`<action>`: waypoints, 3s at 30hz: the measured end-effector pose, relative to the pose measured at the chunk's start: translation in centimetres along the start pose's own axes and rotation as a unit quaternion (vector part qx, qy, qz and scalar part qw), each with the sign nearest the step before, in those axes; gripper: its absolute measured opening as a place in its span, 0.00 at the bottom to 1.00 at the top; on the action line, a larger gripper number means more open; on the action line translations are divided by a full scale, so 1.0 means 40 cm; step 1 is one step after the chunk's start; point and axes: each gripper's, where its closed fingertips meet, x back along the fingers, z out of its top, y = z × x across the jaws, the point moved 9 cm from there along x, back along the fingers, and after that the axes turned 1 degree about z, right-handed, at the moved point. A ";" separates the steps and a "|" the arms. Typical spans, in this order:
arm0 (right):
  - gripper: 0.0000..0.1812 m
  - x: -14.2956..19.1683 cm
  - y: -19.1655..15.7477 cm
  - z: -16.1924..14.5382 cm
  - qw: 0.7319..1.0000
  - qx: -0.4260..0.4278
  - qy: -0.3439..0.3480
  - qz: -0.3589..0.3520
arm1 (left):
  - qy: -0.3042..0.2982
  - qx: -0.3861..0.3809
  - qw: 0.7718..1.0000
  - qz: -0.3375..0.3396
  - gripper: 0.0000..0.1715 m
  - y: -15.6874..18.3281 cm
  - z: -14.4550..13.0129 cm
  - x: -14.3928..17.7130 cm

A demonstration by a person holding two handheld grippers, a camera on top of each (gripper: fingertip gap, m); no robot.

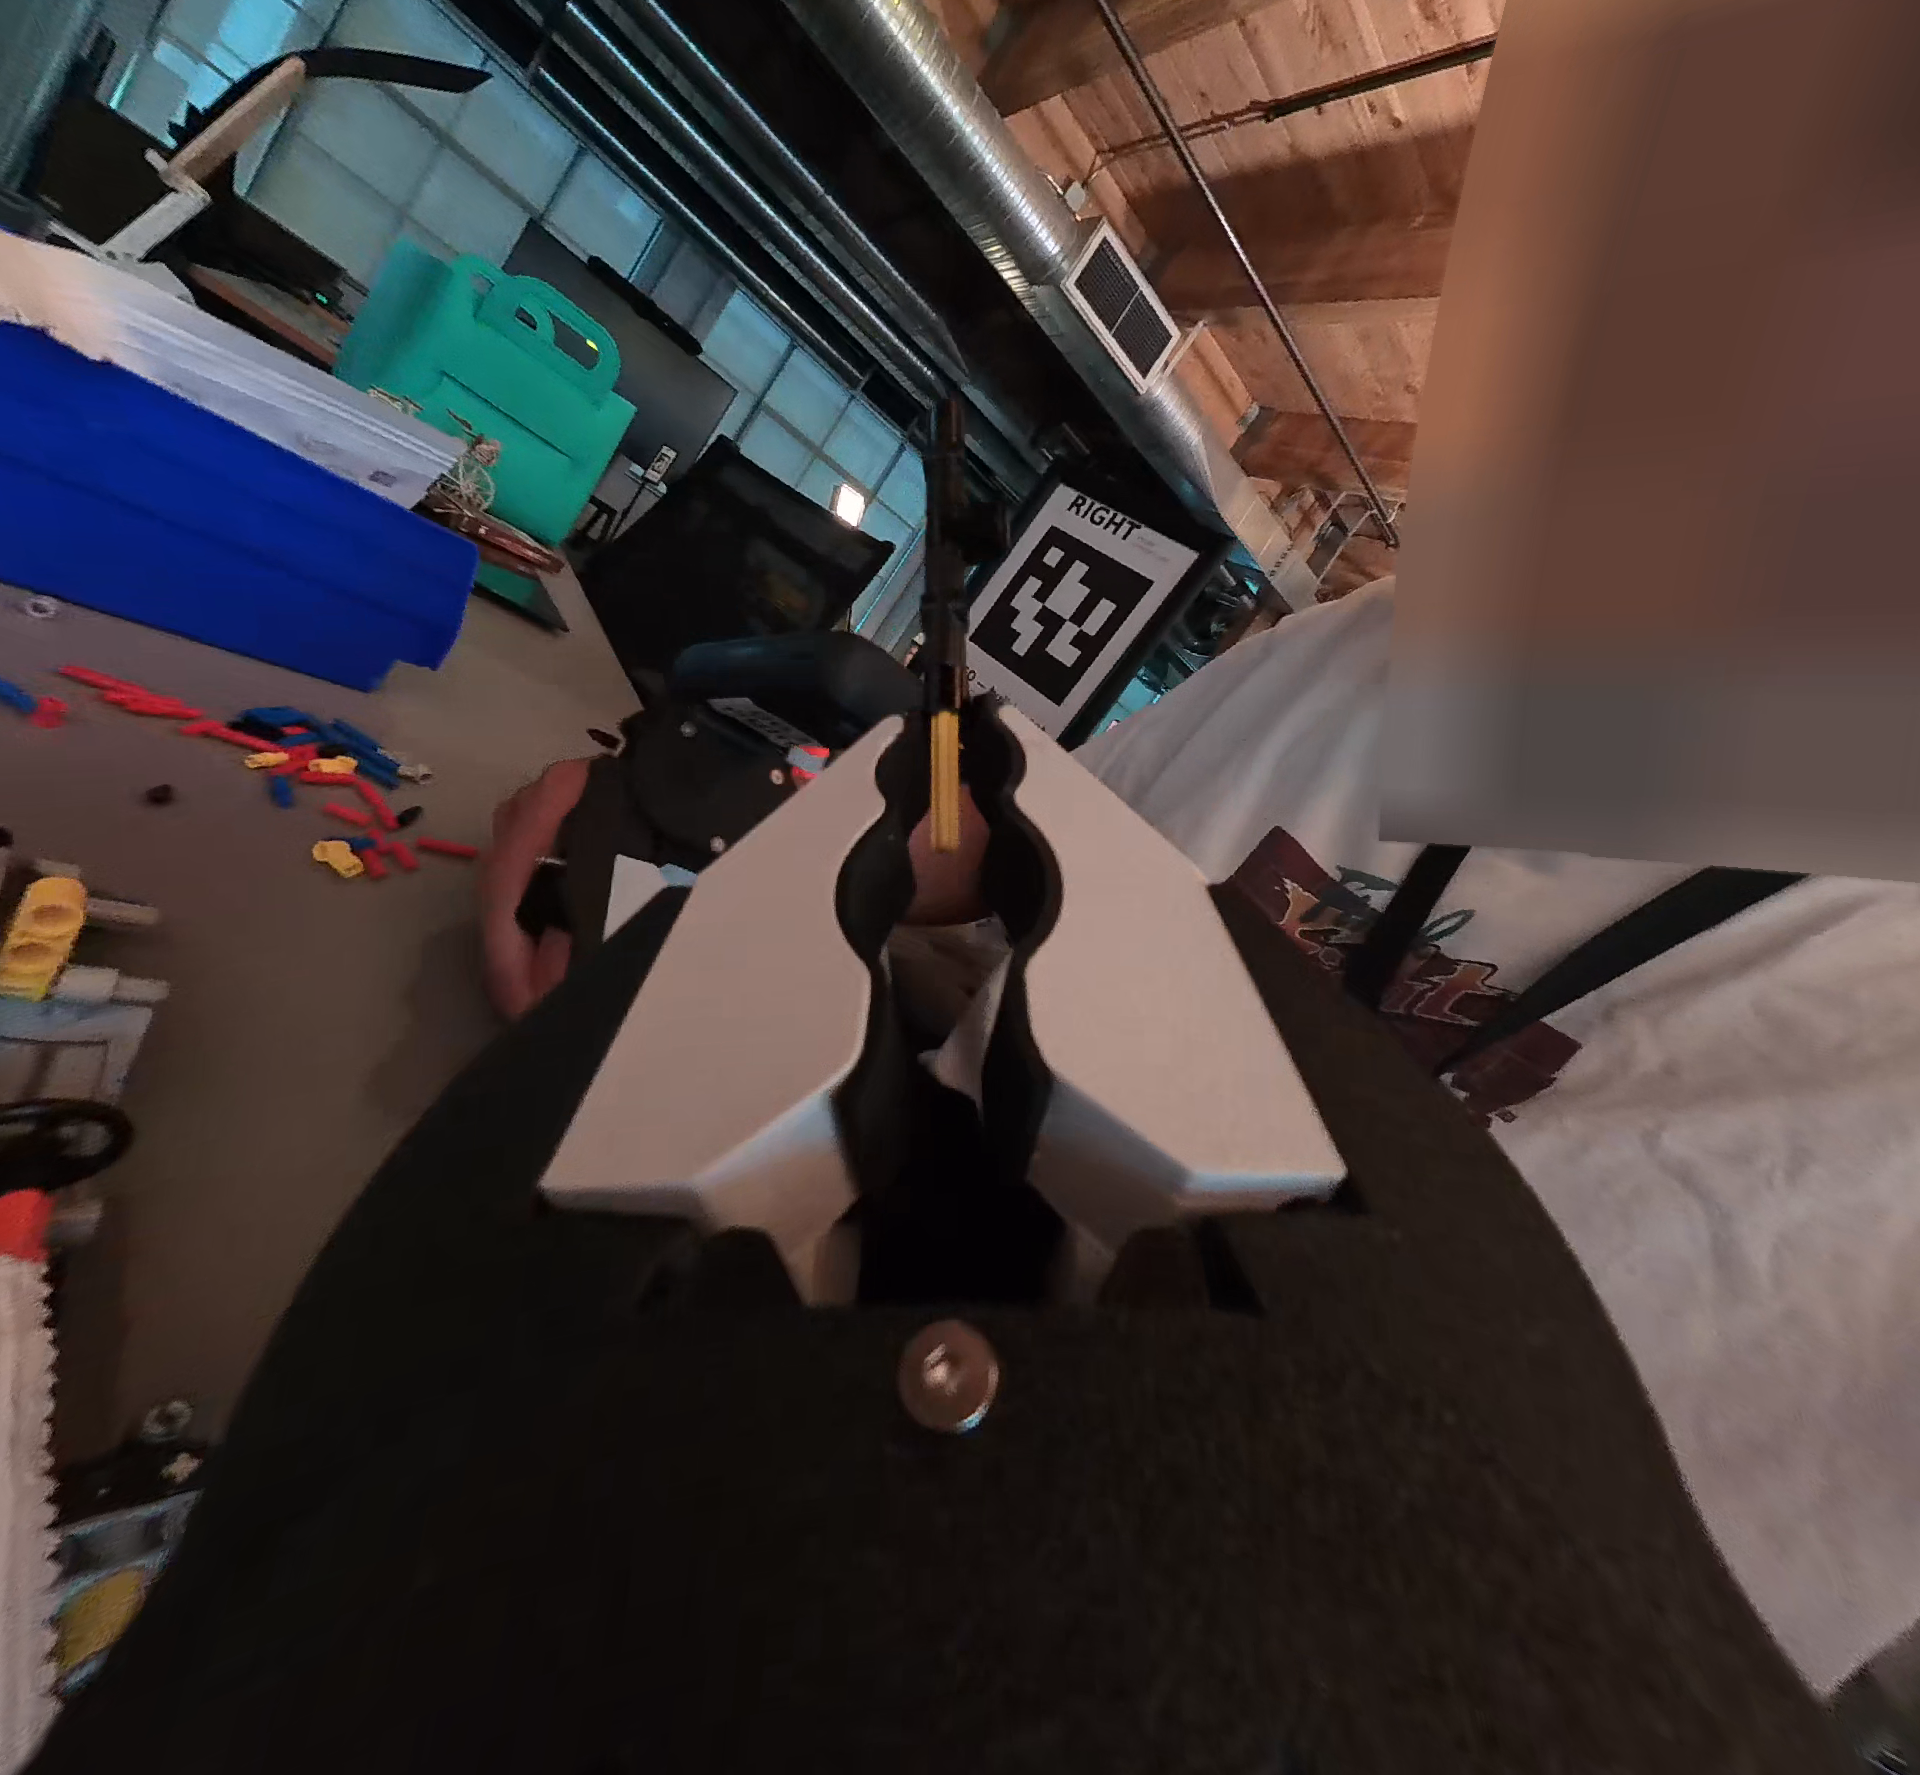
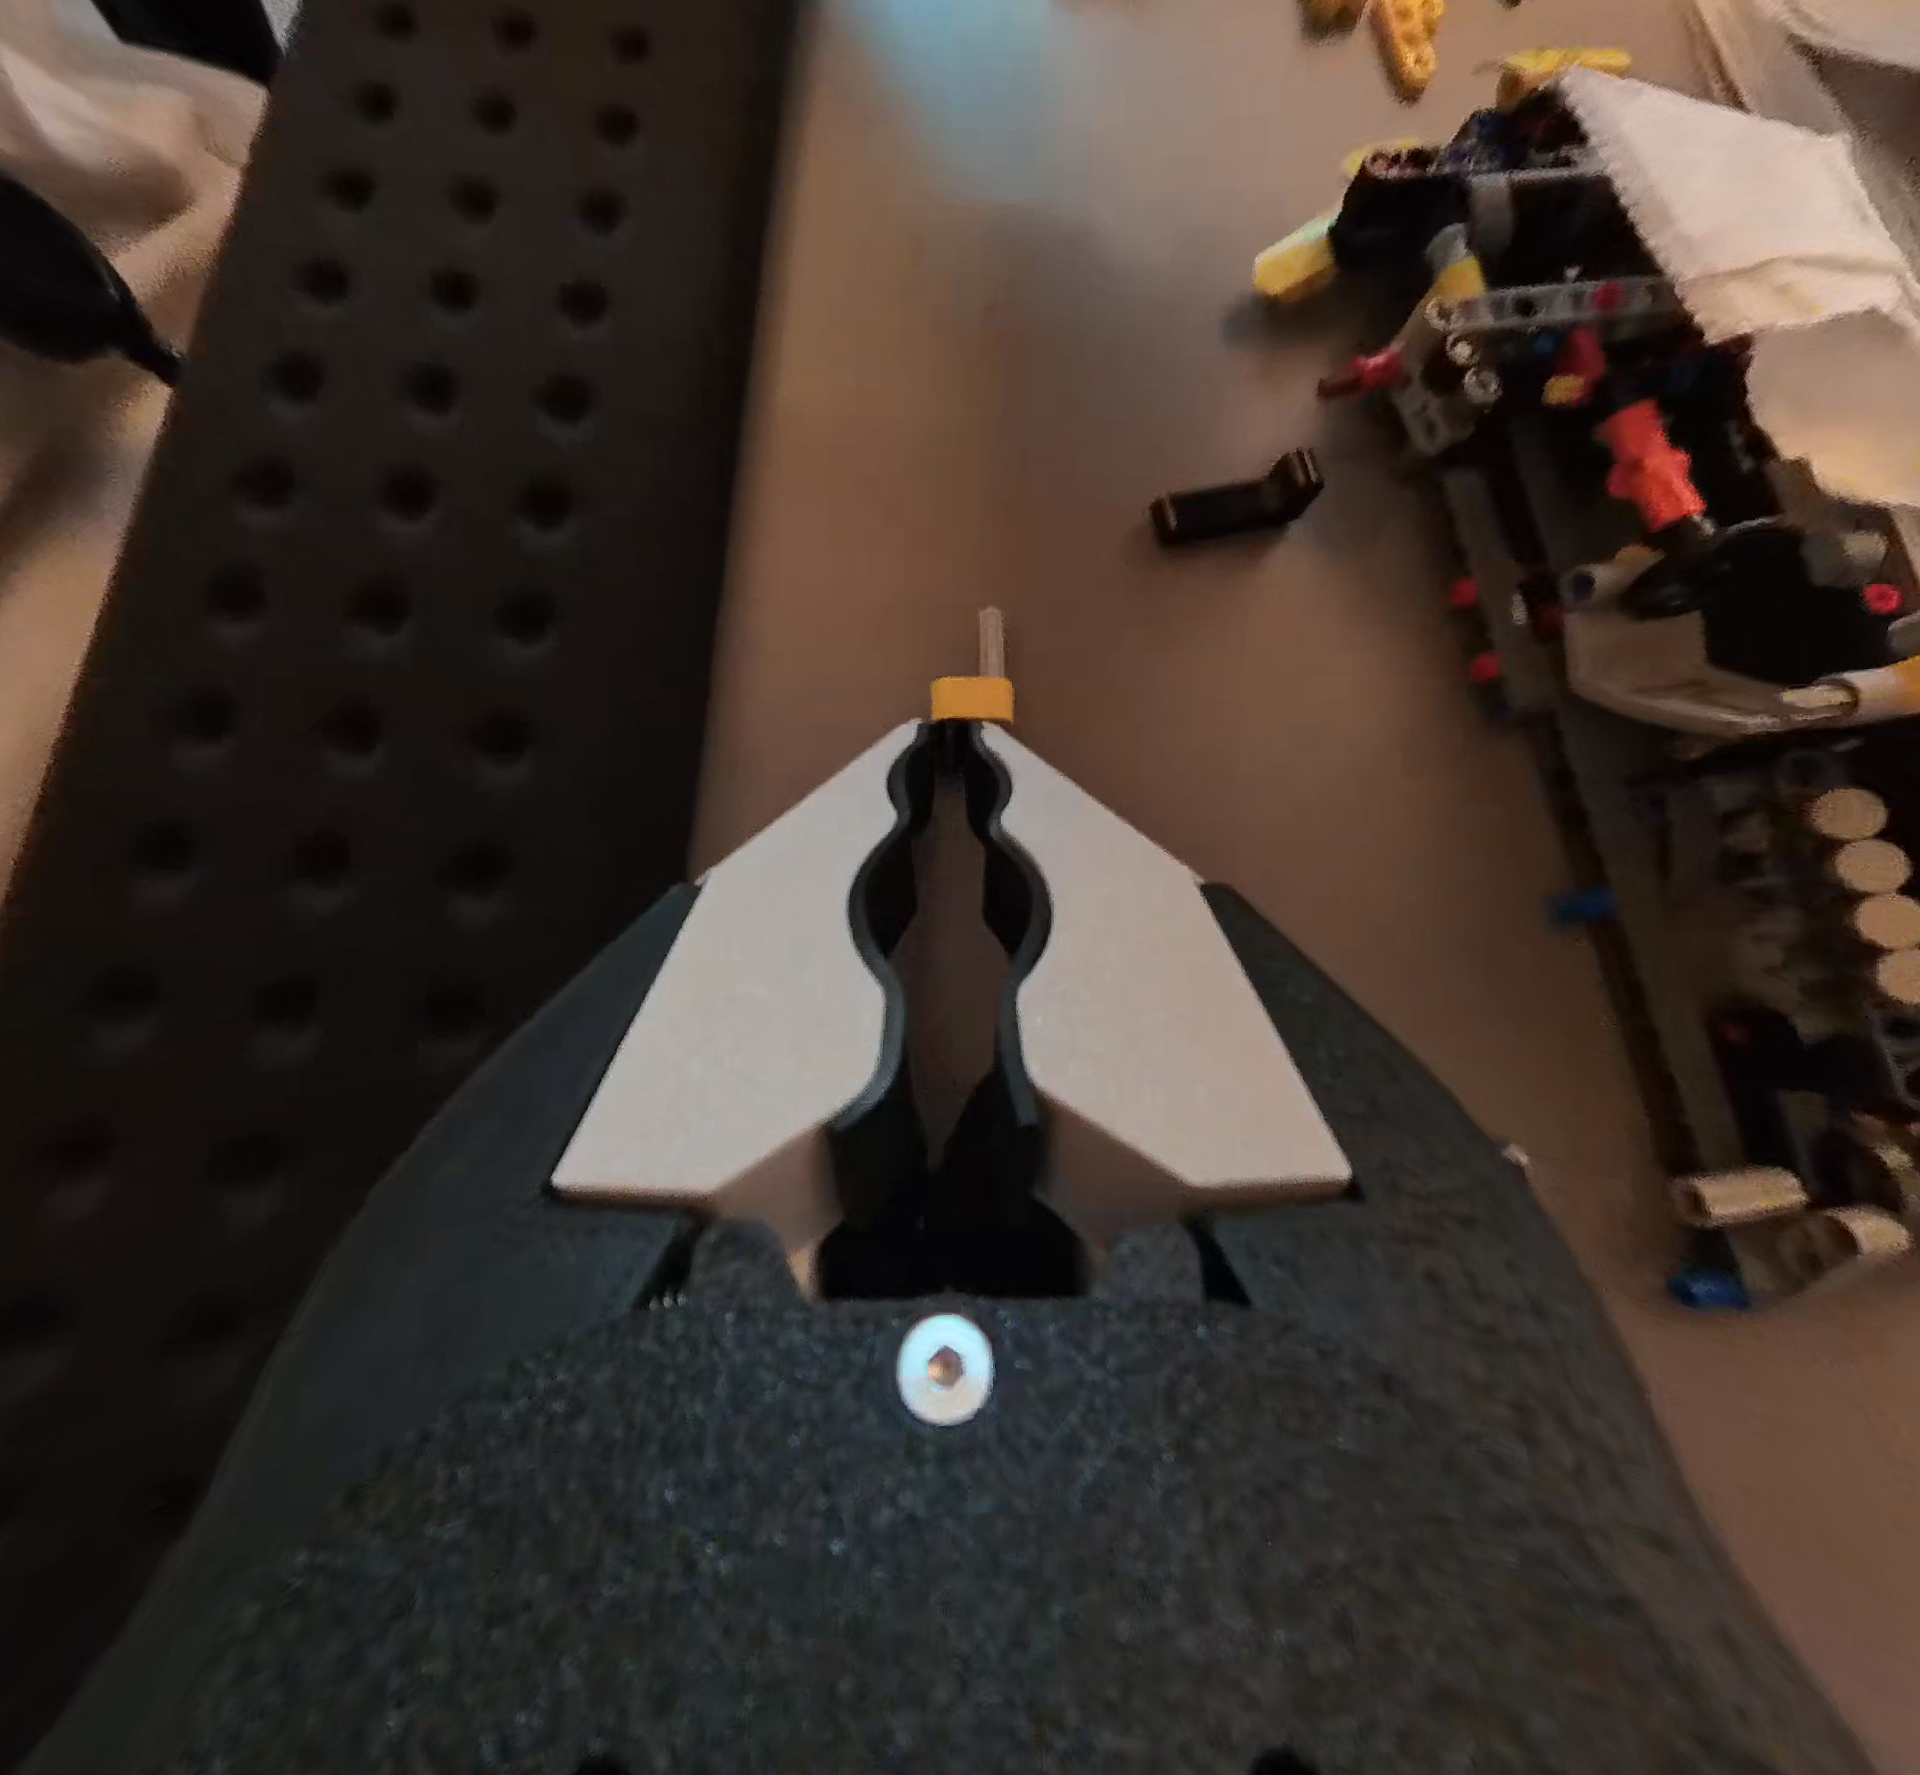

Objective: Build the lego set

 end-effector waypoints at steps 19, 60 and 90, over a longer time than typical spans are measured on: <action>0.06 0.179 0.063 0.219 0.972 0.083 0.219 -0.031 | -0.126 0.144 0.981 -0.031 0.02 -0.035 -0.081 -0.032; 0.03 0.156 0.134 0.100 0.832 -0.424 0.330 0.139 | -0.221 -0.484 0.789 0.307 0.13 0.021 -0.079 -0.071; 0.03 0.105 0.149 0.050 0.774 -0.494 0.342 0.199 | -0.218 -0.532 0.743 0.342 0.02 0.002 -0.094 -0.079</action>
